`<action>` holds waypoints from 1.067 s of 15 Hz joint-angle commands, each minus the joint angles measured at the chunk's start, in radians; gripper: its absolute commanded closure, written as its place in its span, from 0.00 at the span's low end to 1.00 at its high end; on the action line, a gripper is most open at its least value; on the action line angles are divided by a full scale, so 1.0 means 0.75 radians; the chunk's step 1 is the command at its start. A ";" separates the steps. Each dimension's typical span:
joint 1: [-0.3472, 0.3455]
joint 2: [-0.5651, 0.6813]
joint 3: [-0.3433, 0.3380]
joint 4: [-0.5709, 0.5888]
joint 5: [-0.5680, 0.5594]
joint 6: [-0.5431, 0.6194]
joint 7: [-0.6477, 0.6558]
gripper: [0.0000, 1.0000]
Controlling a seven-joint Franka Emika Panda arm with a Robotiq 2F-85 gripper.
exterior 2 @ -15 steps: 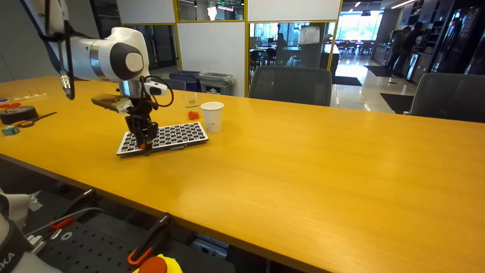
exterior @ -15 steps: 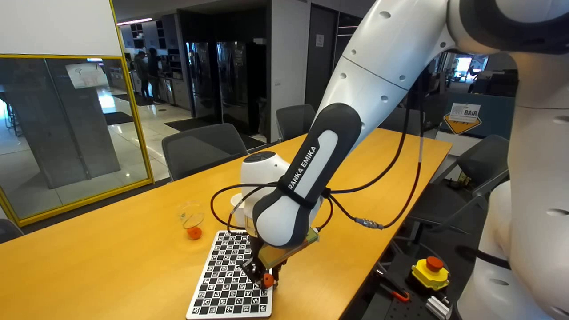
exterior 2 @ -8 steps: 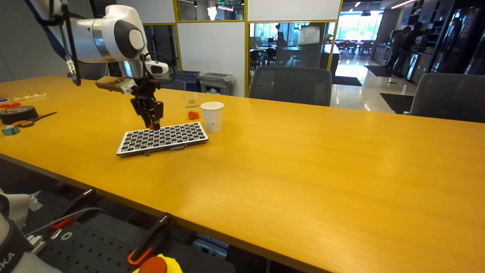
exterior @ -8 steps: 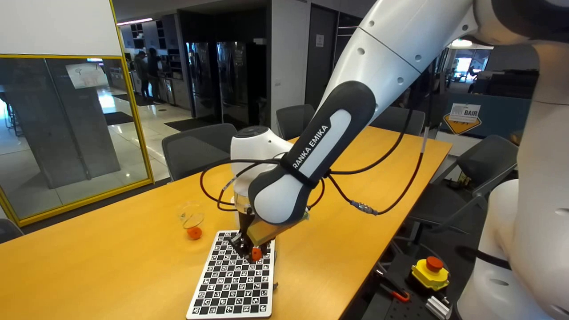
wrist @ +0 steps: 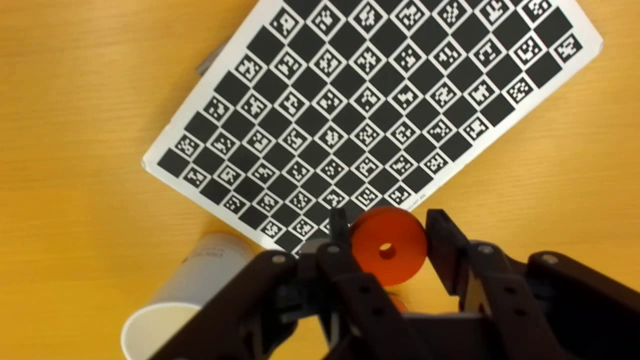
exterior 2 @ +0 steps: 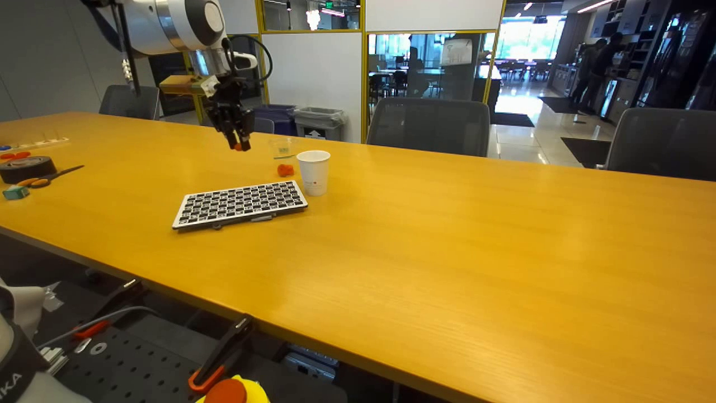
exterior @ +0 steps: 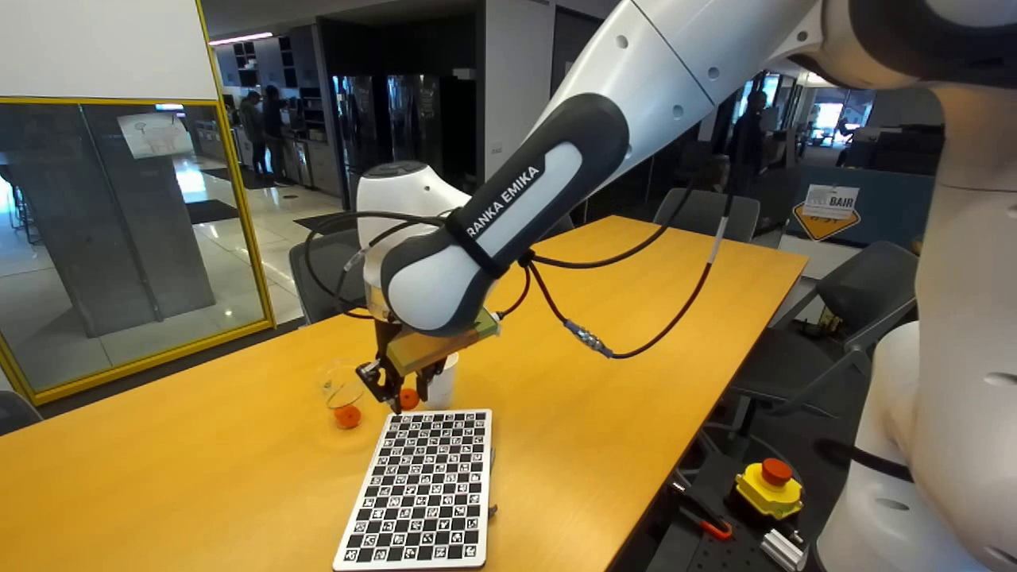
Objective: Put the yellow block in the white cup the put two orange blocks in the clear cup, then put the remaining yellow block in the white cup, then put the remaining two orange blocks in the clear cup
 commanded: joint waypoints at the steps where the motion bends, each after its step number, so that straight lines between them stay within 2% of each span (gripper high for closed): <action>1: -0.010 0.155 0.010 0.247 0.003 -0.067 -0.082 0.79; 9: 0.016 0.371 -0.015 0.561 -0.009 -0.083 -0.226 0.79; 16: 0.003 0.529 -0.032 0.799 0.012 -0.132 -0.342 0.79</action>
